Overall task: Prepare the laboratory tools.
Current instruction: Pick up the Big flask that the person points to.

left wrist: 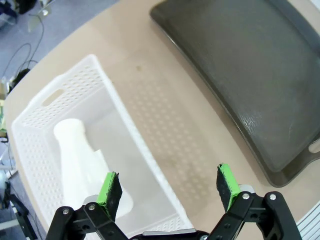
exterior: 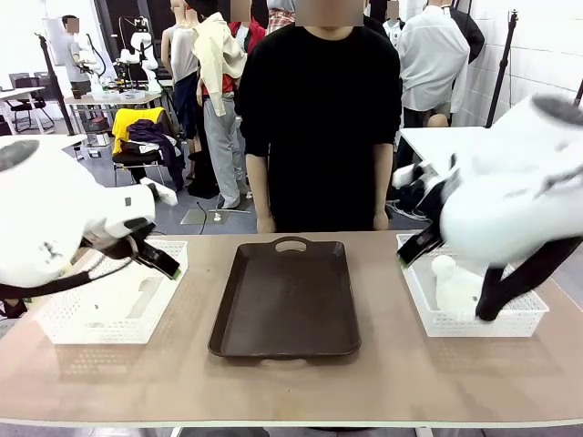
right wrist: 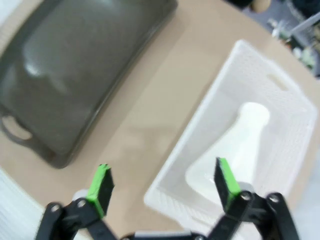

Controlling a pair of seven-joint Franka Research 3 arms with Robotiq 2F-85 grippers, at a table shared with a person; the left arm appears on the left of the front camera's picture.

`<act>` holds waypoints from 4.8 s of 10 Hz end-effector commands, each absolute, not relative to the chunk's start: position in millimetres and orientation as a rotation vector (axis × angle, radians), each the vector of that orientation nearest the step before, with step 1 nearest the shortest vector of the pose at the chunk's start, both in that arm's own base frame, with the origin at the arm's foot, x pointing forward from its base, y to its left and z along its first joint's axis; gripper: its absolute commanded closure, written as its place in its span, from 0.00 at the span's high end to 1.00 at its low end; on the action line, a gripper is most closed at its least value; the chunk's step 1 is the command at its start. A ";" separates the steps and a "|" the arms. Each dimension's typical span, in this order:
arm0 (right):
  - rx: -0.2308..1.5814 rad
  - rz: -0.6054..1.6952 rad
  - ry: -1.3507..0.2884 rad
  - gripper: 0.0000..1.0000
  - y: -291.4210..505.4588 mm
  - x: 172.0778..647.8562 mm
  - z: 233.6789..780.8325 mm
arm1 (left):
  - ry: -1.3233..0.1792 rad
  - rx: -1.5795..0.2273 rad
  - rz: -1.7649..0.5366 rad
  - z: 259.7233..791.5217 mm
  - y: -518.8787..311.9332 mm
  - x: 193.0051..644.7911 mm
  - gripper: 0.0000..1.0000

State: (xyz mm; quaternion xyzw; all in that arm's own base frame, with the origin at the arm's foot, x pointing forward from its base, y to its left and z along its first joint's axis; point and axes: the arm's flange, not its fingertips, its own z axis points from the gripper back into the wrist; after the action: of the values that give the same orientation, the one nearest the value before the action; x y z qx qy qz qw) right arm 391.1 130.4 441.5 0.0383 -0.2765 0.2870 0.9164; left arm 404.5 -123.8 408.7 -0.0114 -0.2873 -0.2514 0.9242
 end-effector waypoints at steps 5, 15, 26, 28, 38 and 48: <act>0.531 0.211 -0.537 1.00 -42.4 361.0 512.1 | -0.526 -0.649 -0.470 449.2 -10.9 351.3 1.00; 0.635 0.138 -0.430 1.00 -80.7 369.8 474.8 | -0.583 -0.942 -0.318 424.7 82.8 347.8 1.00; 0.611 0.120 -0.425 1.00 -78.5 365.8 474.0 | -0.560 -0.934 -0.303 426.5 76.7 346.6 1.00; 0.611 0.120 -0.425 1.00 -78.5 365.8 474.0 | -0.560 -0.934 -0.303 426.5 76.7 346.6 1.00; 0.482 0.085 -0.411 1.00 -66.0 374.5 487.0 | -0.560 -0.934 -0.303 426.5 76.7 346.6 1.00; -0.079 0.049 -0.187 1.00 80.4 535.6 428.2 | -0.560 -0.934 -0.303 426.5 76.7 346.6 1.00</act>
State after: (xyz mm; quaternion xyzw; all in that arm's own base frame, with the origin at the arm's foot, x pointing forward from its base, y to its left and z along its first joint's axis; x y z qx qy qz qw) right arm 520.0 75.2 418.6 -0.0310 -0.1083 0.0356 0.9930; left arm 345.4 75.7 427.6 -0.4341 -0.2532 -0.1397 0.8532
